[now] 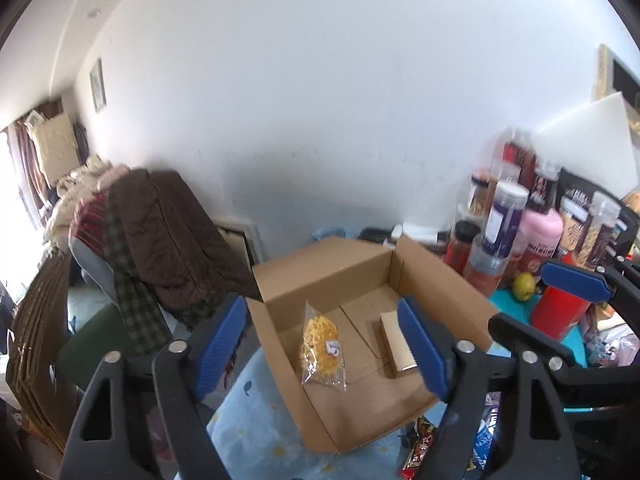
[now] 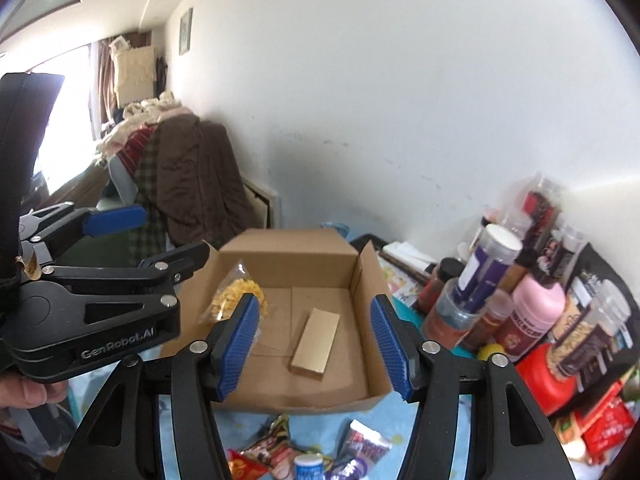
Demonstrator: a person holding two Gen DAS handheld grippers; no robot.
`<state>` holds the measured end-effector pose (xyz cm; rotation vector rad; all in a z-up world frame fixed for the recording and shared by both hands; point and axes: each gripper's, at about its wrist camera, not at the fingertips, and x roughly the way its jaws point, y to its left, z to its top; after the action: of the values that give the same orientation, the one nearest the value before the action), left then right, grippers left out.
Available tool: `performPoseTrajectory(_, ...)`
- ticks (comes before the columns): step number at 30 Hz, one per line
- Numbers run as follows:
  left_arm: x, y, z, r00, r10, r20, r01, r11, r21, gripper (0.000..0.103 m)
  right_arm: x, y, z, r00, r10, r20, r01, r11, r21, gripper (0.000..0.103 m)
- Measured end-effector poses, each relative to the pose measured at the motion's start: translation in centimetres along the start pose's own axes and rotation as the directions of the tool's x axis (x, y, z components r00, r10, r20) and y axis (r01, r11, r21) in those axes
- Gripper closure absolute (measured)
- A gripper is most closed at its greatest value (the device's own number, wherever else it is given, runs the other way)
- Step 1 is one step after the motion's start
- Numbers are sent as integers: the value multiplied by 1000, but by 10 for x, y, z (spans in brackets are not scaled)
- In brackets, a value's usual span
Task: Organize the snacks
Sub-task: 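Withdraw both grippers from the cardboard box back over the table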
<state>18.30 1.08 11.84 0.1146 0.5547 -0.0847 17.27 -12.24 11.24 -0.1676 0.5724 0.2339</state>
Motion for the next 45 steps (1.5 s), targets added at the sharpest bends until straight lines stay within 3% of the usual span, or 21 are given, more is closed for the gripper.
performPoseTrajectory(4, -30, -1, -2, 999, -9, 46, 9, 1000, 1, 23, -27, 7, -6, 999, -7, 31, 6, 1000, 3, 41)
performPoseTrajectory(9, -61, -5, -12, 996, -25, 82, 24, 1000, 8, 22, -55, 11, -16, 998, -18, 68, 17, 1000, 5, 32)
performPoseTrajectory(20, -104, -15, -47, 993, -65, 95, 63, 998, 27, 21, -94, 26, -52, 995, -57, 87, 56, 998, 17, 25)
performPoseTrajectory(35, -115, -38, -120, 991, -133, -4, 133, 989, 72, 20, -111, 35, -133, 997, -77, 8, 76, 992, 102, 25)
performPoseTrajectory(45, -97, -49, -165, 974, -193, -120, 198, 980, 29, 20, -101, 34, -180, 995, -72, -76, 83, 985, 150, 25)
